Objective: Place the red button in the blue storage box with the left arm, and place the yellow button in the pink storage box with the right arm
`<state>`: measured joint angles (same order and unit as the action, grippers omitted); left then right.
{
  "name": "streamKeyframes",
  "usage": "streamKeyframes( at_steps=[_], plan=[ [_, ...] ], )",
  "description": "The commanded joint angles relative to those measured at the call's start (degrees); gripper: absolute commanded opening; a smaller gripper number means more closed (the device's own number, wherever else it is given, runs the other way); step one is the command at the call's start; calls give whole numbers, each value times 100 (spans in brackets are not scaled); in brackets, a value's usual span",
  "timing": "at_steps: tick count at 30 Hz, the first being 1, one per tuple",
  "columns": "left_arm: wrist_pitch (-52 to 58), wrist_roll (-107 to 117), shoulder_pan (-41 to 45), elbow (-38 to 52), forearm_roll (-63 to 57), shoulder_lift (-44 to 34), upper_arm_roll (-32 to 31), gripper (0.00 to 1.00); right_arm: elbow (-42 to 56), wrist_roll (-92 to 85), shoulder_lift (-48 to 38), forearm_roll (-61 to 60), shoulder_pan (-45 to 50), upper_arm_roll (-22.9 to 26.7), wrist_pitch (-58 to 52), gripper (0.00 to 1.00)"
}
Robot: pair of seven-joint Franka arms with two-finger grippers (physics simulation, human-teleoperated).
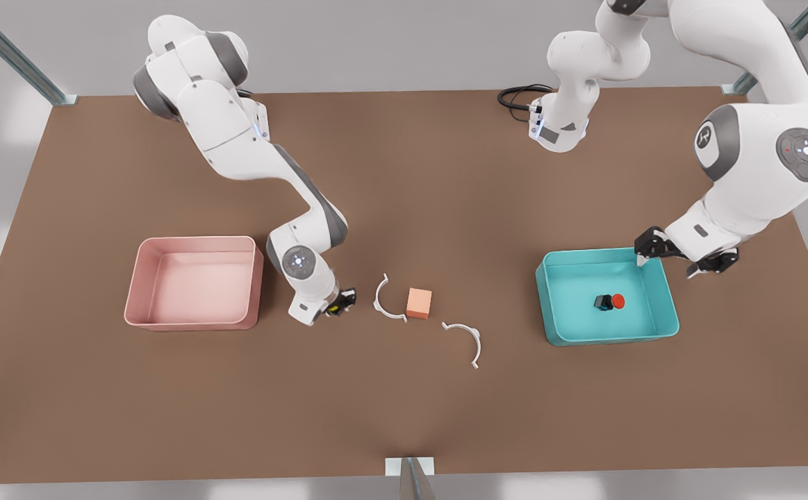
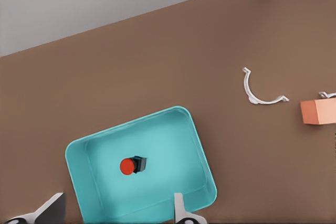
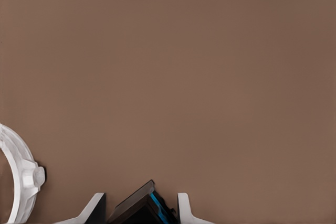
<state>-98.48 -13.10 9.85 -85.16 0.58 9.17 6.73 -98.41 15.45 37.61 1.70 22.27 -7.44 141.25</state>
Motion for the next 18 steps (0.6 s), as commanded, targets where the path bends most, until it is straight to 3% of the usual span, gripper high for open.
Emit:
streamKeyframes(
  at_steps=[1,8,13,18],
  plan=[
    [602,1759,-18,35,-119,6,-5,100,50,-24,-166,32,-126,5,-334,55],
    [611,1750,-27,35,-93,-3,-5,100,-125,-1369,-1440,32,-1471,-4,-1811,56],
    [620,1750,-27,35,-93,-3,-5,100,-1663,-1967,-2548,32,-2235,-4,-1794,57],
    [620,1750,-27,35,-93,-3,-5,100,-2182,-2424,-2574,32,-2824,-12,-1434,58]
  ],
)
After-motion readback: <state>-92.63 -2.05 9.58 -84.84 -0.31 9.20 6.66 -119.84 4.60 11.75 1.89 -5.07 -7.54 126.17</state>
